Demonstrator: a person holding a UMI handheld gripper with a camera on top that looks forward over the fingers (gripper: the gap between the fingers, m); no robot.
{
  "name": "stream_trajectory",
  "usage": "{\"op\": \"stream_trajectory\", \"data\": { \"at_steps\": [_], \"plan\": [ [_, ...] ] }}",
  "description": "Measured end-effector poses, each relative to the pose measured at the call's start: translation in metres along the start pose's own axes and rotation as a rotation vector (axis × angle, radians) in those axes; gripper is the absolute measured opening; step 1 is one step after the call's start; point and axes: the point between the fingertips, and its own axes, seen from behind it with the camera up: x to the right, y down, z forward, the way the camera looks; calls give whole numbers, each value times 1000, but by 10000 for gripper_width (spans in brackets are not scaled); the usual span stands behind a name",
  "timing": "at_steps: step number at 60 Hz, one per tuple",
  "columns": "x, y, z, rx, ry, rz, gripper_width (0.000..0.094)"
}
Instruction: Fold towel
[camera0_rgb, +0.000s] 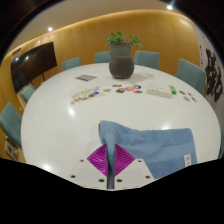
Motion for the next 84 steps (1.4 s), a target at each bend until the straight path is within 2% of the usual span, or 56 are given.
{"op": "stream_trajectory", "data": {
  "at_steps": [5,9,16,22,24,27,31,38,46,69,84],
  "plan": [
    [-31,-36,-30,48,-129,89,68],
    [-31,-65,-54,92,-195,151,68],
    [16,-79,-63,117,-159,208,68],
    [82,-45,-42,50,-45,231,86],
    [100,-30,-33,13,-15,241,154],
    [129,-8,-25,-29,6,250,332],
    [158,0,-28,-58,79,237,663],
    [179,-15,-57,3,126,142,854],
    [163,-30,-109,36,153,34,856],
    [60,3,-265,100,202,10,853],
    [33,16,-325,156,247,-6,867]
  ]
}}
